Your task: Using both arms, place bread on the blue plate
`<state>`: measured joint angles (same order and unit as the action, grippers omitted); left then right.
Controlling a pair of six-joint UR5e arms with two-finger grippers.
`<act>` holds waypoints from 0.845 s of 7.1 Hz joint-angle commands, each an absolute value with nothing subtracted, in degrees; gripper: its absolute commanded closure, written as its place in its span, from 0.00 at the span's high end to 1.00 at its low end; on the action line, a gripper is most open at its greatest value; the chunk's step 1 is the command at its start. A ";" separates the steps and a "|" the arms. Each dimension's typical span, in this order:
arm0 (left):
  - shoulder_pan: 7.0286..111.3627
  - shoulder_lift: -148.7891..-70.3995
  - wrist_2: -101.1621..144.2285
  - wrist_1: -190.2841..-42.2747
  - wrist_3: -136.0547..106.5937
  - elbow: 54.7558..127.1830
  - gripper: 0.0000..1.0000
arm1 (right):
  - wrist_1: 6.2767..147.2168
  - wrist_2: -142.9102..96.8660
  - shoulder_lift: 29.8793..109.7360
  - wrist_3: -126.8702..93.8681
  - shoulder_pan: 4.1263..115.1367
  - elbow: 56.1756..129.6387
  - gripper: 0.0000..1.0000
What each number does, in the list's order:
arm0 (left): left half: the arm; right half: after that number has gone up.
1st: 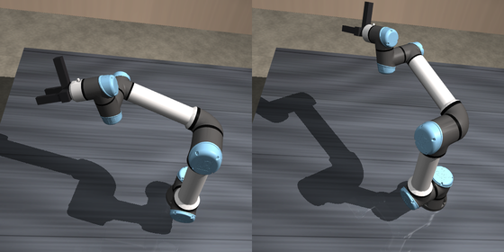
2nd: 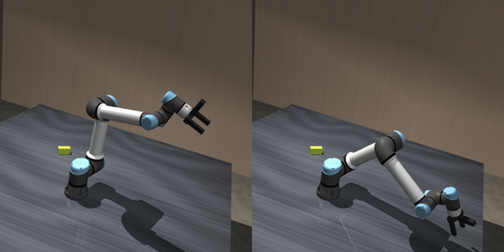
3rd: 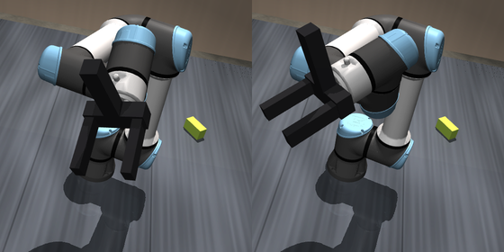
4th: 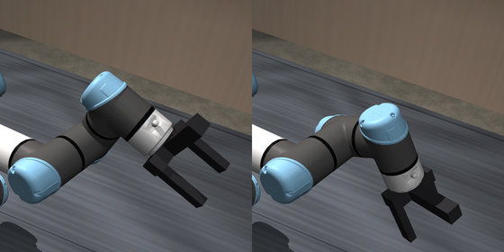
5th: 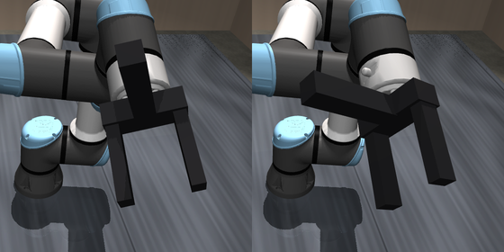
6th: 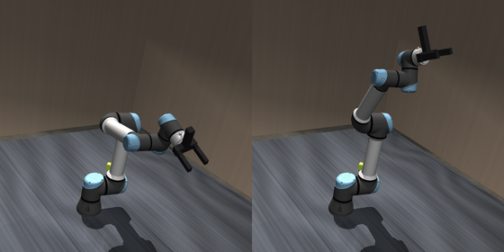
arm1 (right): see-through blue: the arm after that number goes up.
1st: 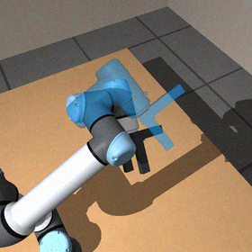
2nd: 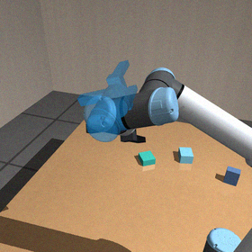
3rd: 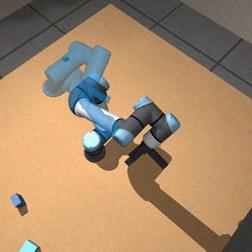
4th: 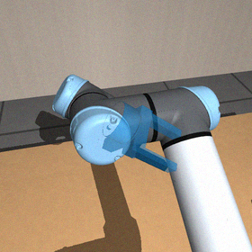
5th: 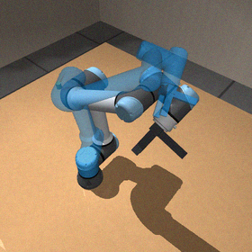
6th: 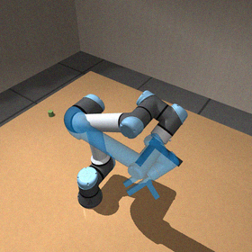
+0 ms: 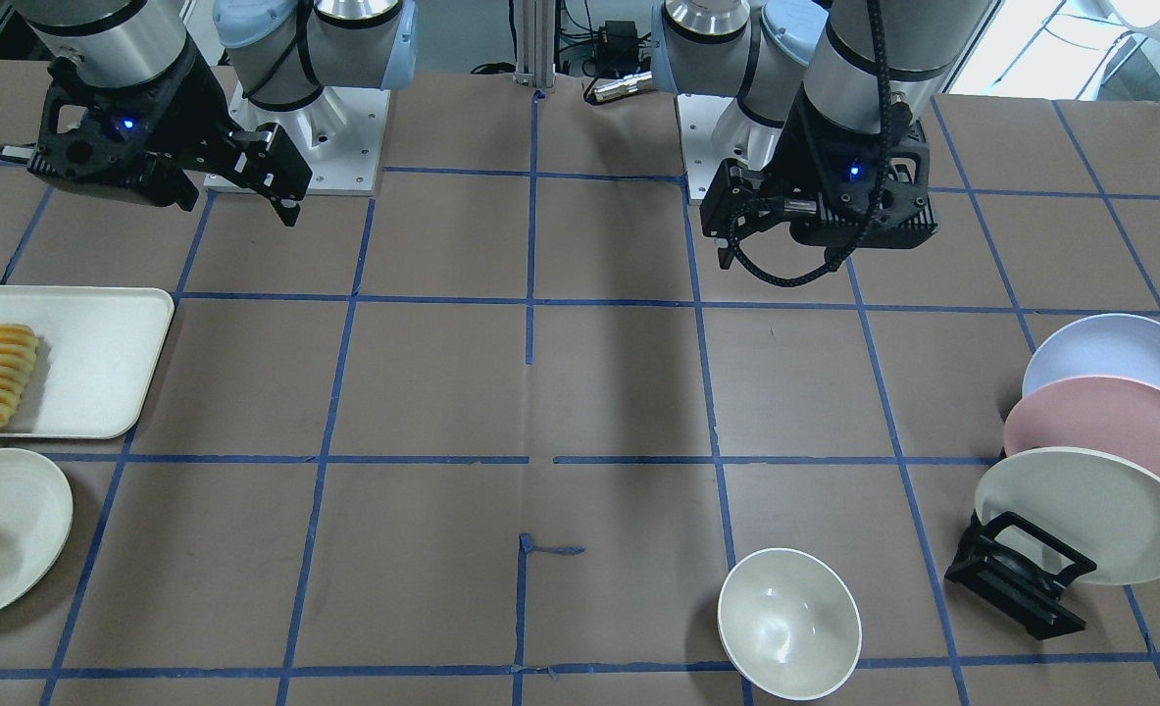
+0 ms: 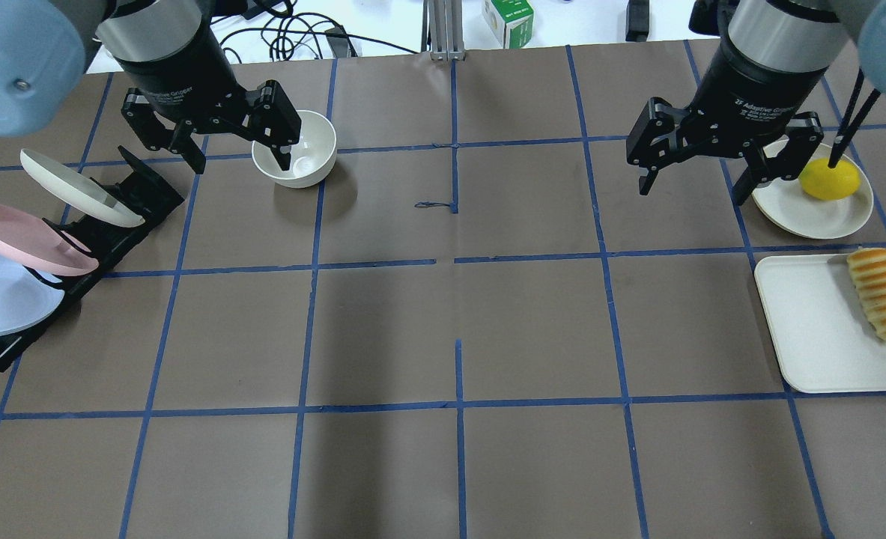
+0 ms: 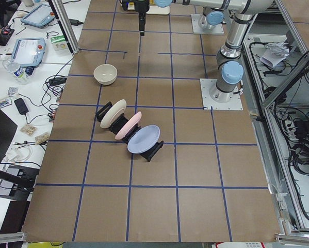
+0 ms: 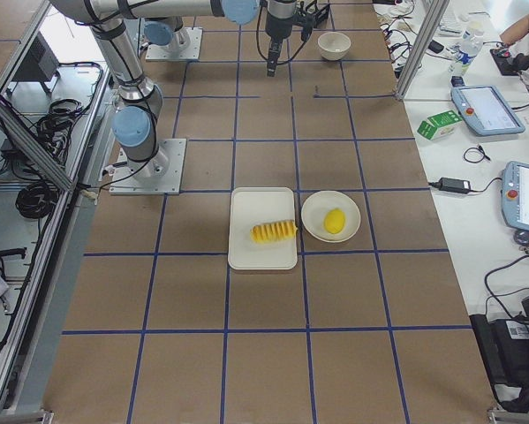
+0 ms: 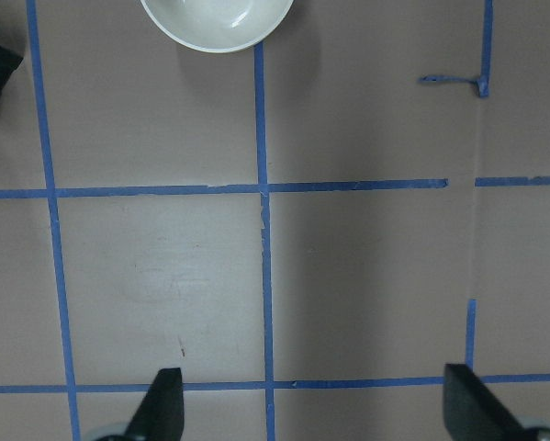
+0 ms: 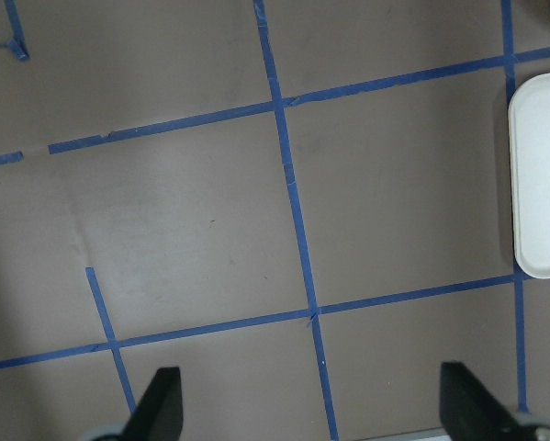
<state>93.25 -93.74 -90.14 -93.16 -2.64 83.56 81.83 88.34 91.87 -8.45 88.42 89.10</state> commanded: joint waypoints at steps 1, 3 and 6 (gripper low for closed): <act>93.25 -93.69 -90.18 -93.08 -1.94 83.67 1.00 | 81.83 88.16 91.85 -8.79 88.42 89.12 1.00; 91.68 -93.08 -90.18 -92.82 -1.59 83.93 1.00 | 81.74 88.16 91.76 -8.79 88.42 89.03 1.00; 76.86 -92.29 -89.82 -92.63 0.79 83.76 1.00 | 82.09 87.80 91.06 -7.74 88.24 89.21 1.00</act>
